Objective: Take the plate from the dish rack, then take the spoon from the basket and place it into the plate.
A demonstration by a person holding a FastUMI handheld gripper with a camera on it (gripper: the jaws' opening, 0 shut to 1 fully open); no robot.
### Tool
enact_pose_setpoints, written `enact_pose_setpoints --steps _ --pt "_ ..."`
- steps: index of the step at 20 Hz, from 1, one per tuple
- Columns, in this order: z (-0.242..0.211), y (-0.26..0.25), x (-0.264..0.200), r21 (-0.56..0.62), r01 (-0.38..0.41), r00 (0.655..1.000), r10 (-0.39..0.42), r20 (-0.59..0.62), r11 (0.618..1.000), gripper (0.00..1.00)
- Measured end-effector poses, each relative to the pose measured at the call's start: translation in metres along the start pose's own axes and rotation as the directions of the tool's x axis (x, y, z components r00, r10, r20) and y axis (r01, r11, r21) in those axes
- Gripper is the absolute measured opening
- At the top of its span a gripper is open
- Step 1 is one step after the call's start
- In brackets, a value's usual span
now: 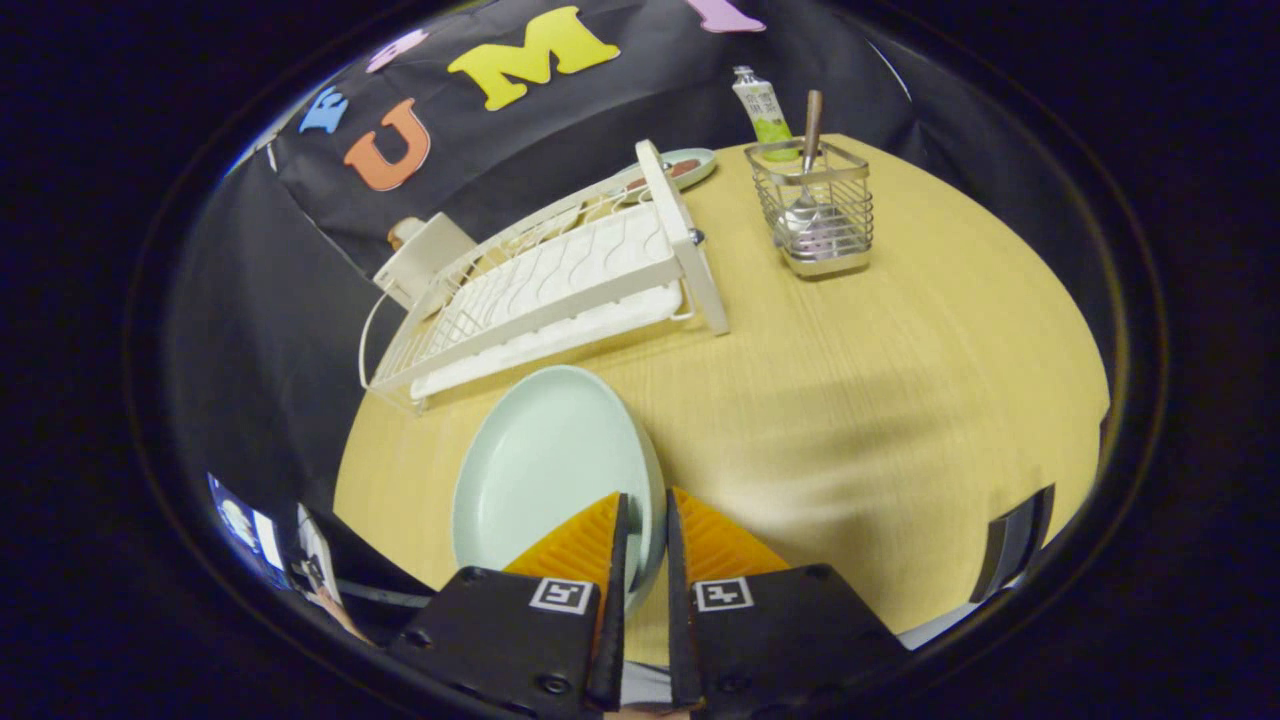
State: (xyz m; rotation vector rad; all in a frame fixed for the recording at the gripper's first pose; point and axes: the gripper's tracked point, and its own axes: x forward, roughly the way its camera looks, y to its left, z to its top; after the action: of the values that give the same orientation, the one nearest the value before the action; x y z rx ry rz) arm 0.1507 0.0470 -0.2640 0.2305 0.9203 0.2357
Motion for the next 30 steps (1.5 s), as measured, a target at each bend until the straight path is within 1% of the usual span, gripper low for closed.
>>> enact_pose_setpoints --steps 1,2,3,4,6,7,8,9,12,15,19,20,22,24,25,26,28,29,30 --pt "0.005 -0.001 -0.006 -0.031 0.021 0.999 -0.02 0.032 0.999 0.25" --pt "0.009 -0.001 -0.01 -0.063 0.031 0.998 -0.028 0.059 0.998 0.44" --pt "0.012 -0.003 -0.014 -0.087 0.045 0.995 -0.037 0.092 0.995 0.57" --pt "0.019 -0.006 -0.018 -0.111 0.076 0.99 -0.061 0.131 0.991 0.66" --pt "0.033 -0.011 -0.026 -0.117 0.104 0.974 -0.078 0.213 0.988 0.85" --pt "0.039 -0.016 -0.028 -0.109 0.121 0.966 -0.092 0.241 0.987 0.85" --pt "0.044 -0.021 -0.03 -0.105 0.134 0.959 -0.103 0.264 0.985 0.94" --pt "0.049 -0.023 -0.034 -0.103 0.135 0.953 -0.1 0.286 0.985 1.0" --pt "0.067 -0.036 -0.04 -0.103 0.137 0.937 -0.095 0.335 0.985 0.99" --pt "0.096 -0.061 -0.043 -0.084 0.185 0.907 -0.137 0.398 0.979 0.99" --pt "0.138 -0.085 -0.038 -0.09 0.222 0.877 -0.158 0.454 0.971 0.99" --pt "0.152 -0.089 -0.036 -0.101 0.232 0.867 -0.159 0.472 0.967 0.99" --pt "0.176 -0.092 -0.03 -0.125 0.229 0.854 -0.137 0.502 0.965 0.99" --pt "0.201 -0.096 -0.02 -0.134 0.188 0.853 -0.094 0.514 0.973 0.99" --pt "0.211 -0.102 -0.015 -0.131 0.181 0.851 -0.089 0.518 0.975 0.99" --pt "0.225 -0.111 -0.01 -0.125 0.193 0.842 -0.099 0.531 0.973 0.99" --pt "0.249 -0.123 0.001 -0.15 0.225 0.825 -0.107 0.555 0.963 0.99" --pt "0.257 -0.131 0.006 -0.157 0.246 0.82 -0.119 0.559 0.956 0.99" --pt "0.265 -0.133 0.01 -0.163 0.243 0.821 -0.113 0.559 0.956 0.99"
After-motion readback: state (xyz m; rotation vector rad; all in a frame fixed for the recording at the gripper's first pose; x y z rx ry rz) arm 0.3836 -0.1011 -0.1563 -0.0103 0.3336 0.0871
